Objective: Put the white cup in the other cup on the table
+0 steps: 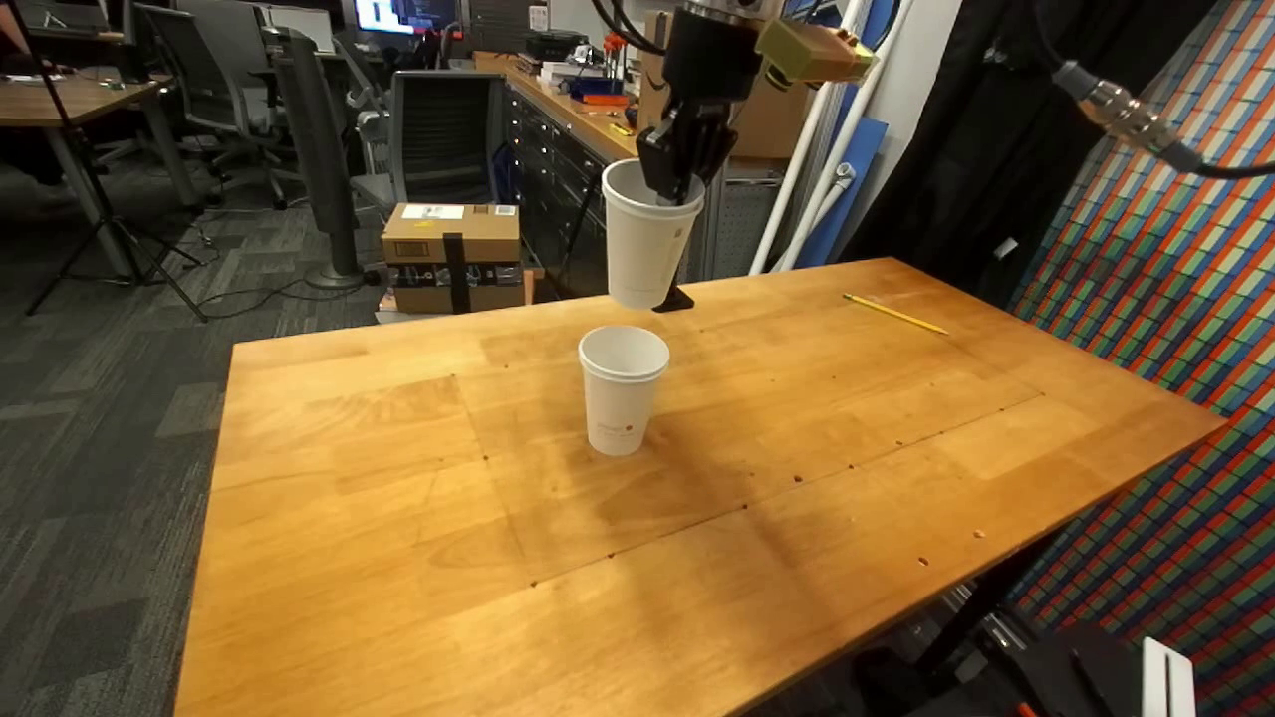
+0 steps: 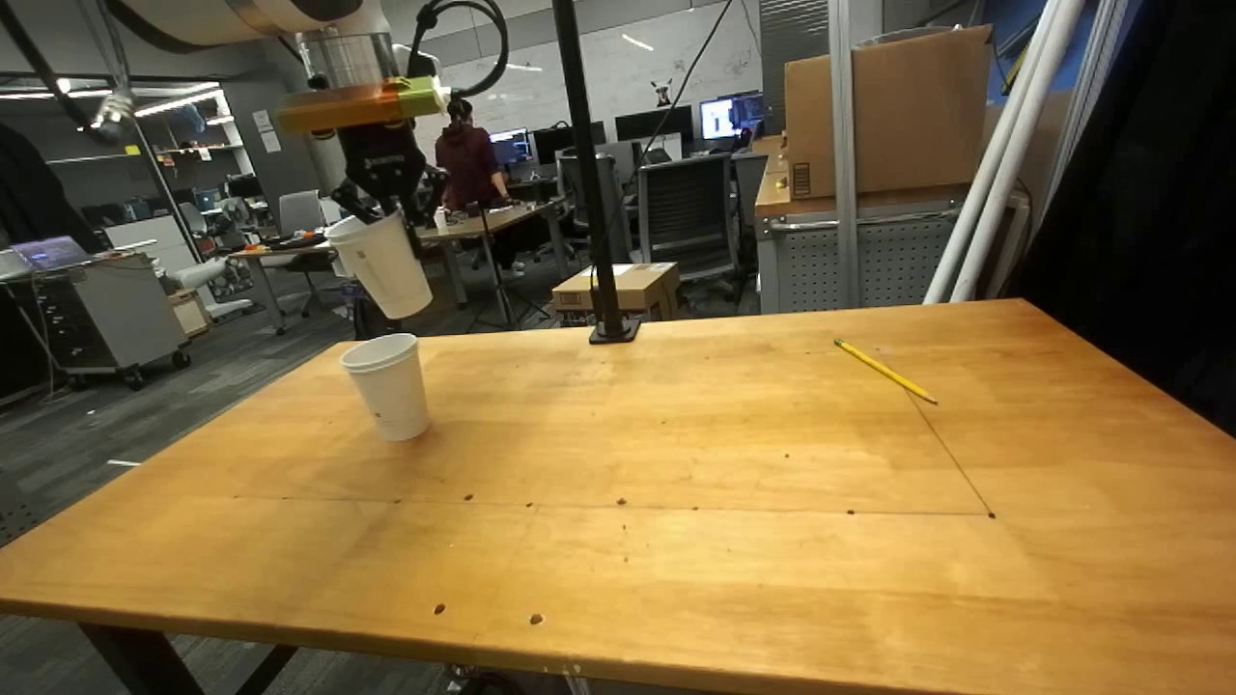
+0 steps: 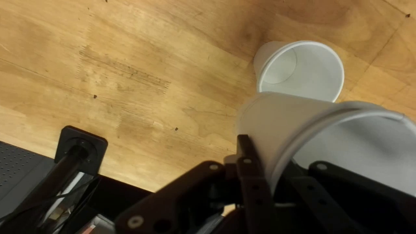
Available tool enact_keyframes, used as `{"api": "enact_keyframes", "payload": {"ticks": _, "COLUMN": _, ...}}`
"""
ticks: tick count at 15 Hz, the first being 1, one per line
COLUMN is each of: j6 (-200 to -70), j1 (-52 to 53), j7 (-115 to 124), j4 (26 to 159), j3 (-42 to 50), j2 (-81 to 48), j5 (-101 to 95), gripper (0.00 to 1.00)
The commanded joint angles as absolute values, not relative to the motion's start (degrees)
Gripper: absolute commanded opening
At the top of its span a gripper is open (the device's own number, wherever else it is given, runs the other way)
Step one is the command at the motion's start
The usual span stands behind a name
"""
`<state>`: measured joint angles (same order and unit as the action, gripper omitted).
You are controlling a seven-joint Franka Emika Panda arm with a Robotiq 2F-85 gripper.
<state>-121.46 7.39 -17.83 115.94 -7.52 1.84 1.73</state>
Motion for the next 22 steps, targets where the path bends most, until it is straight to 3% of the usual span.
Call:
{"api": "enact_keyframes", "payload": {"ticks": 1, "j6": -120.2, "j1": 8.3, "j7": -15.7, "j4": 115.9, "j3": -8.3, "j2": 3.0, "j5": -0.3, "gripper": 0.00}}
{"api": "enact_keyframes", "payload": {"ticks": 22, "j6": -120.9, "j1": 10.6, "j7": -9.7, "j4": 127.0, "j3": -10.3, "j2": 13.1, "j5": 0.2, "gripper": 0.00}}
